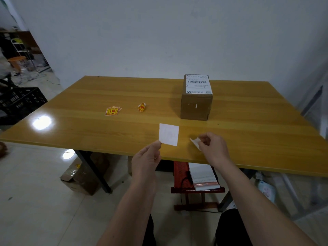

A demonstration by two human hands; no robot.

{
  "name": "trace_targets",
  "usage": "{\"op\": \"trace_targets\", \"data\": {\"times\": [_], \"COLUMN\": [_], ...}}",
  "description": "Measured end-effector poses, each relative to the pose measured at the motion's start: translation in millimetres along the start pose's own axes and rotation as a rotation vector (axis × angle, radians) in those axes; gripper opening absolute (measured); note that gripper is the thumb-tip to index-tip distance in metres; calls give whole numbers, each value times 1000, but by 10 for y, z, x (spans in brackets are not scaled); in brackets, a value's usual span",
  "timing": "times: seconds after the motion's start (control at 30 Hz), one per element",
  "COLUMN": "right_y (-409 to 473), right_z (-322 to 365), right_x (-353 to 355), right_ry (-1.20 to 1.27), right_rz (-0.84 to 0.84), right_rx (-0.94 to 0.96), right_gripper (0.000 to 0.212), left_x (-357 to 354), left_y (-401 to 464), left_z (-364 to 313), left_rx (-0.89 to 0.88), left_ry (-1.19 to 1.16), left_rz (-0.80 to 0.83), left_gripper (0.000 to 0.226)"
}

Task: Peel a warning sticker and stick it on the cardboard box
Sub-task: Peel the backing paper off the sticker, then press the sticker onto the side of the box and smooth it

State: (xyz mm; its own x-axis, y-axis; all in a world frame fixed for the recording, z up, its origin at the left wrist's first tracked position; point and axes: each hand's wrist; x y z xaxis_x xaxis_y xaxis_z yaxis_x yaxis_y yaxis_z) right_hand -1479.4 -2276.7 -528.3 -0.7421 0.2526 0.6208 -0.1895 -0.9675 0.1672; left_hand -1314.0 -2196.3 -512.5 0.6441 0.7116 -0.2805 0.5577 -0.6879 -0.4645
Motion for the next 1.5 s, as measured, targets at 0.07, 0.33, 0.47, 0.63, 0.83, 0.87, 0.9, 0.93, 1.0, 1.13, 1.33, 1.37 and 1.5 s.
{"op": "trace_targets", "data": {"times": [0.07,0.33,0.47,0.63,0.83,0.87,0.9,0.93,1.0,1.13,1.33,1.37,1.5], "right_y": [-32,-234,-325,-364,-376,-384,-391,-393,-392,-409,-437,-439,-468], "right_z": [65,480,577,586,611,625,641,655,677,686,712,722,745], "right_x": [41,274,328,325,298,294,291,289,289,320,348,342,308], "right_ry": [89,784,855,849,855,854,854,853,838,779,591,536,310], "right_rz": [0,458,536,511,416,395,373,349,303,264,205,181,73], "right_rx": [2,-34,-24,-6,-49,-48,-50,-52,-52,-33,68,108,320], "right_gripper": [22,15,14,7,7,7,8,8,11,12,19,21,21], "left_x": [1,-12,6,33,37,38,37,35,31,41,3,-12,-72], "left_y": [-2,-113,-102,-98,-83,-87,-90,-99,-111,-126,-262,-279,-235], "left_z": [1,-46,-20,-9,17,18,20,22,28,-35,-445,-528,-686], "left_rx": [38,471,470,458,470,499,529,555,575,407,-394,-545,-1104], "left_ry": [-5,-71,-113,-116,-151,-181,-206,-224,-221,-117,312,355,715], "left_rz": [74,623,739,793,675,650,627,605,544,344,101,127,186], "left_gripper": [14,10,18,22,38,40,38,34,24,26,10,11,19]}}
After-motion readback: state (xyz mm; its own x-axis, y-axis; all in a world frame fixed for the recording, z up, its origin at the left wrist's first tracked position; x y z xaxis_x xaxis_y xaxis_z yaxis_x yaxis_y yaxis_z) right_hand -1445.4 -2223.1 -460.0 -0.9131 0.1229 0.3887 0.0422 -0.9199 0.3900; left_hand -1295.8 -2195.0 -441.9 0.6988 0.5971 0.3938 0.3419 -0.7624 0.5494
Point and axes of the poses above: each hand's wrist, its own y-axis towards the middle knuckle, its own x-axis out of the back of the hand, z = x × y, and after that the axes turned 11 degrees about -z, right-handed
